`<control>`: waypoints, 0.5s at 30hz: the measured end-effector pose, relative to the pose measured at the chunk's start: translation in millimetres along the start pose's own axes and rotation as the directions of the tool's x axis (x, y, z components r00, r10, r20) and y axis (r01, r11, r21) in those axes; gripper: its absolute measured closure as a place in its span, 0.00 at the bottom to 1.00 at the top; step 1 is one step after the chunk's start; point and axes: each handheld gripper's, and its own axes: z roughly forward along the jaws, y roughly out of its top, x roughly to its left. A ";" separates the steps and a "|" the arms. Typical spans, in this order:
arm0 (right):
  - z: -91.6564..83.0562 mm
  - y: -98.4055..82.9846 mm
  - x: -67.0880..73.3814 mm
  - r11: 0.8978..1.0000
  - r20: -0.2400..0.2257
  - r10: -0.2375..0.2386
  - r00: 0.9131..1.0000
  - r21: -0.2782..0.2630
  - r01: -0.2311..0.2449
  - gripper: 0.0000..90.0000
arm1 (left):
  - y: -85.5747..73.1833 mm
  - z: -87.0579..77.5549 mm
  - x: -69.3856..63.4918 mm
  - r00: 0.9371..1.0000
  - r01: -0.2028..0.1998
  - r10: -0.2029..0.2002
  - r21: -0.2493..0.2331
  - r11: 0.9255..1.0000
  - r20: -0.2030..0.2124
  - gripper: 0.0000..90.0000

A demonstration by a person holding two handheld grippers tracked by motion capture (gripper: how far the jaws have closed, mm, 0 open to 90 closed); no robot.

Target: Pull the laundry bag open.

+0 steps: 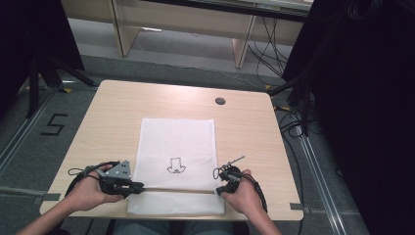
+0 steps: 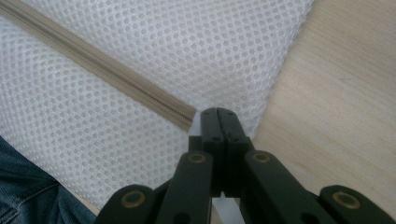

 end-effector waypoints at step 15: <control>-0.1 -0.4 0.2 1.000 0.000 0.002 1.000 -0.001 -0.002 1.00 | -19.2 -7.7 7.9 0.999 0.049 -0.049 0.004 0.999 0.002 0.91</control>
